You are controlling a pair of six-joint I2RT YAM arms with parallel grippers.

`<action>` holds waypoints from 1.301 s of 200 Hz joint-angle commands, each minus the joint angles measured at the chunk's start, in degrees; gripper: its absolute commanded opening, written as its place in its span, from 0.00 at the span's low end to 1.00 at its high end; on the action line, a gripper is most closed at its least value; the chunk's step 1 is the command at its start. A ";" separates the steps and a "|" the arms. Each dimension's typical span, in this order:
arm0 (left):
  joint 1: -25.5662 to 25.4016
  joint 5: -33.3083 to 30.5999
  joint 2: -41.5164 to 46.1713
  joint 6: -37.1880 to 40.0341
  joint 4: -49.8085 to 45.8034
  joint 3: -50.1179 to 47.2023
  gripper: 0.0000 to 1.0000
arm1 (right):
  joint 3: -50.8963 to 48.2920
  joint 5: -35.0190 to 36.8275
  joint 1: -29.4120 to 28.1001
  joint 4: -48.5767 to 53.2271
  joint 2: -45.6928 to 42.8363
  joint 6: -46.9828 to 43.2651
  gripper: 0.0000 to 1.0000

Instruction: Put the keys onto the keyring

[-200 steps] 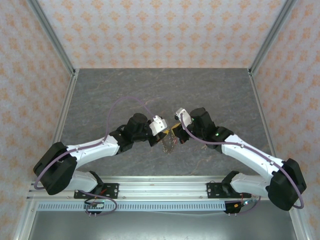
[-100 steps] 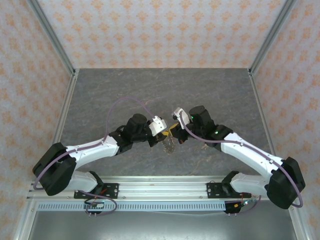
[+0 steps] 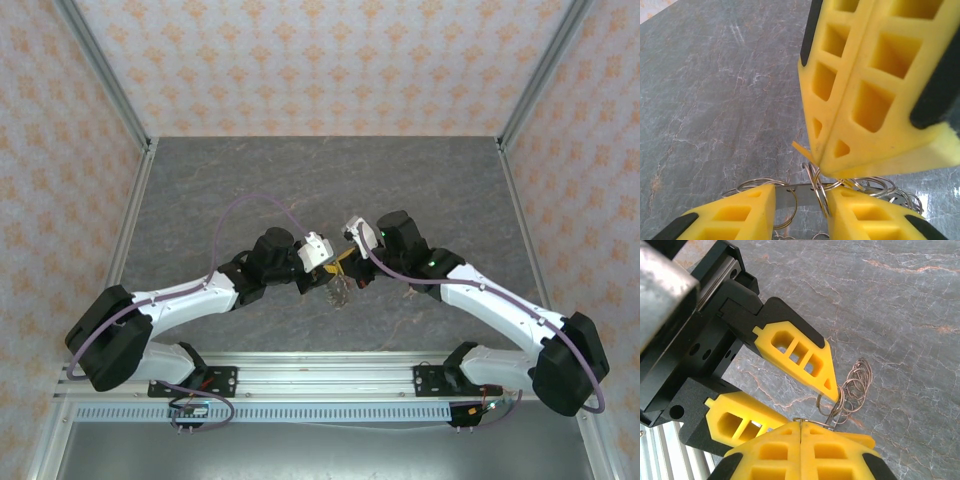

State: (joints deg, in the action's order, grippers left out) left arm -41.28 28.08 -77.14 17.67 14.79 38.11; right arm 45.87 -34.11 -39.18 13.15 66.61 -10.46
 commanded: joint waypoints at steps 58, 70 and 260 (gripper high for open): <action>0.00 0.84 1.64 1.32 0.52 1.70 0.13 | 2.23 -1.69 -0.02 1.22 0.40 -0.18 0.00; -0.03 0.84 1.81 1.56 0.08 1.88 0.10 | 2.20 -1.41 -0.02 1.40 0.29 -0.18 0.00; -0.03 -1.50 1.52 -2.13 5.25 -2.52 0.21 | 3.27 3.44 -0.04 0.83 2.93 6.61 0.00</action>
State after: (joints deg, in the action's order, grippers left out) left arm -41.23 26.94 -76.77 15.49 18.94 35.73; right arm 47.05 -28.51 -39.33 14.20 69.93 -4.47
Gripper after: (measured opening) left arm 0.177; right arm 0.043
